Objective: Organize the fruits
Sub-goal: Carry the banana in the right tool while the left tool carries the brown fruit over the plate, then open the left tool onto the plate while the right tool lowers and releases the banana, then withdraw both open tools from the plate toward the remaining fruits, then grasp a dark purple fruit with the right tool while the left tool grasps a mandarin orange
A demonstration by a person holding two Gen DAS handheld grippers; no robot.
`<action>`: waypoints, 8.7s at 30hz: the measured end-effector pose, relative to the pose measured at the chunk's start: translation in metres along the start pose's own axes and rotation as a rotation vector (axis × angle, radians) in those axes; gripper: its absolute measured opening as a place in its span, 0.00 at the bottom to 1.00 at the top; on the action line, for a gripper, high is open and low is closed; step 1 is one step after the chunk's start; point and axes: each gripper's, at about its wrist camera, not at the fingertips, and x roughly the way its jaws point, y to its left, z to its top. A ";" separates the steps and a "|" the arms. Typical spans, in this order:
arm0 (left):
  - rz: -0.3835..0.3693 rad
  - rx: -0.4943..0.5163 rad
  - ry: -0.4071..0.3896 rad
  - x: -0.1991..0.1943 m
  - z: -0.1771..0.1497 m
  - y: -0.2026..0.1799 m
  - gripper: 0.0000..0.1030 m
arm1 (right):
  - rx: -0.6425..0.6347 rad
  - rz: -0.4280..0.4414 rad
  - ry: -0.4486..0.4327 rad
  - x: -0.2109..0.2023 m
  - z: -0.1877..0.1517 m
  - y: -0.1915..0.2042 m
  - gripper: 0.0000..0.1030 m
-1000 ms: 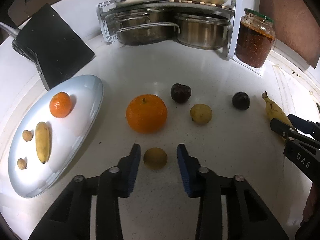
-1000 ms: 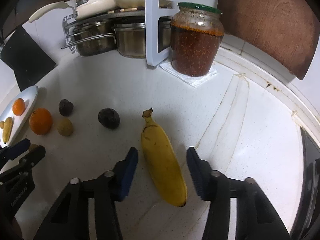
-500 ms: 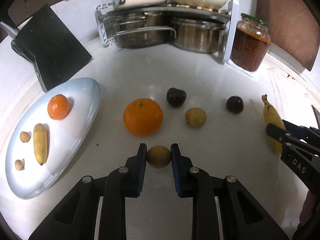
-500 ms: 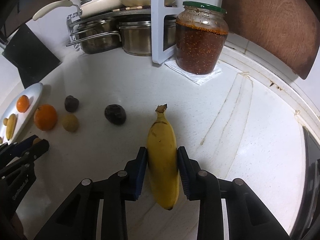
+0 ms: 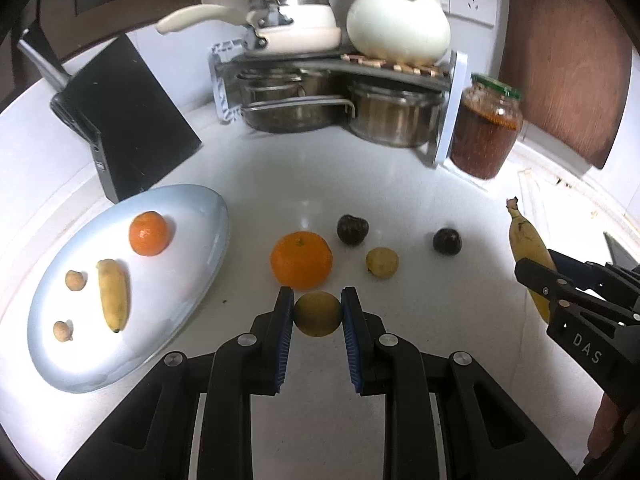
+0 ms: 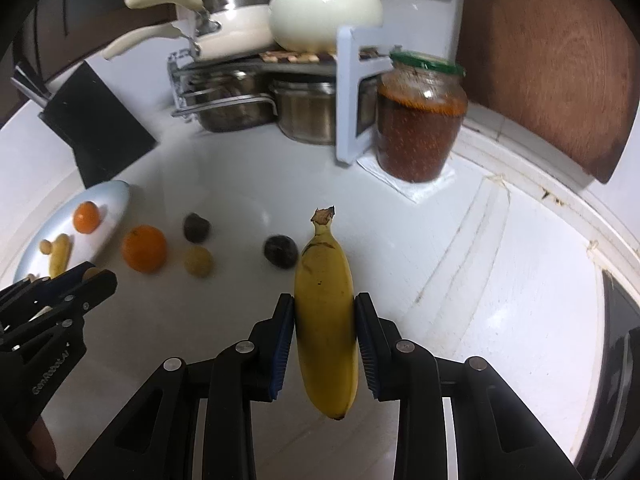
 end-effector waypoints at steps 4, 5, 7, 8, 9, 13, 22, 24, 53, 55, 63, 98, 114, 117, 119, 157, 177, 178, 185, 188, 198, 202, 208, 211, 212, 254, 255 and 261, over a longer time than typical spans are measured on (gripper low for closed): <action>0.010 -0.018 -0.030 -0.014 0.003 0.008 0.24 | -0.026 0.011 -0.039 -0.015 0.005 0.011 0.31; 0.012 -0.023 -0.039 -0.018 0.003 0.011 0.24 | -0.033 0.016 -0.049 -0.019 0.007 0.014 0.31; 0.015 -0.034 -0.055 -0.027 0.003 0.016 0.24 | -0.039 0.033 -0.063 -0.025 0.010 0.019 0.31; 0.018 -0.038 -0.062 -0.031 0.003 0.018 0.24 | -0.041 0.042 -0.070 -0.029 0.011 0.022 0.31; 0.023 -0.045 -0.070 -0.036 0.003 0.022 0.24 | -0.044 0.049 -0.077 -0.032 0.012 0.024 0.31; 0.036 -0.065 -0.095 -0.050 0.001 0.035 0.24 | -0.063 0.076 -0.105 -0.042 0.015 0.039 0.31; 0.084 -0.121 -0.143 -0.083 -0.009 0.069 0.24 | -0.106 0.150 -0.142 -0.063 0.018 0.076 0.31; 0.093 -0.130 -0.147 -0.087 -0.012 0.075 0.24 | -0.120 0.164 -0.148 -0.065 0.017 0.084 0.31; 0.249 -0.272 -0.152 -0.108 -0.042 0.170 0.24 | -0.290 0.359 -0.109 -0.058 0.029 0.199 0.31; 0.260 -0.275 -0.150 -0.108 -0.043 0.175 0.24 | -0.300 0.375 -0.100 -0.055 0.030 0.206 0.31; 0.274 -0.298 -0.115 -0.097 -0.051 0.193 0.24 | -0.340 0.413 -0.047 -0.038 0.031 0.231 0.31; 0.215 -0.295 0.063 -0.014 -0.058 0.211 0.24 | -0.384 0.419 0.073 0.026 0.041 0.271 0.31; 0.275 -0.324 0.002 -0.029 -0.047 0.229 0.52 | -0.369 0.424 0.057 0.036 0.048 0.276 0.34; 0.294 -0.316 -0.018 -0.036 -0.044 0.229 0.52 | -0.367 0.417 0.047 0.034 0.048 0.276 0.36; 0.302 -0.313 -0.027 -0.038 -0.043 0.228 0.52 | -0.368 0.418 0.041 0.031 0.048 0.274 0.36; 0.248 -0.157 -0.238 -0.124 -0.011 0.146 0.61 | -0.187 0.286 -0.196 -0.072 0.042 0.173 0.48; 0.133 -0.008 -0.270 -0.117 0.003 0.069 0.64 | -0.041 0.124 -0.226 -0.088 0.030 0.084 0.48; 0.127 -0.005 -0.266 -0.115 0.003 0.066 0.65 | -0.035 0.117 -0.226 -0.088 0.030 0.081 0.48; 0.113 0.020 -0.247 -0.103 0.003 0.051 0.70 | 0.004 0.068 -0.212 -0.081 0.025 0.060 0.48; 0.113 0.028 -0.235 -0.096 0.001 0.046 0.76 | 0.014 0.051 -0.202 -0.077 0.023 0.052 0.48; 0.109 0.042 -0.210 -0.074 -0.001 0.033 0.83 | 0.045 0.031 -0.167 -0.058 0.016 0.035 0.48; 0.098 0.043 -0.196 -0.063 -0.001 0.028 0.83 | 0.058 0.033 -0.149 -0.047 0.015 0.028 0.48; 0.084 0.050 -0.179 -0.046 0.002 0.022 0.83 | 0.068 0.042 -0.122 -0.031 0.016 0.022 0.48; 0.077 0.054 -0.171 -0.037 0.005 0.019 0.83 | 0.073 0.045 -0.107 -0.022 0.017 0.018 0.48; 0.073 0.055 -0.167 -0.034 0.006 0.018 0.83 | 0.074 0.047 -0.102 -0.018 0.018 0.017 0.48; 0.010 0.093 -0.008 0.071 0.021 0.014 0.66 | 0.067 0.087 0.056 0.078 0.026 0.018 0.47; 0.009 0.093 -0.002 0.073 0.021 0.013 0.63 | 0.066 0.085 0.057 0.079 0.026 0.018 0.47; -0.003 0.086 0.020 0.080 0.020 0.012 0.54 | 0.057 0.078 0.060 0.081 0.027 0.018 0.36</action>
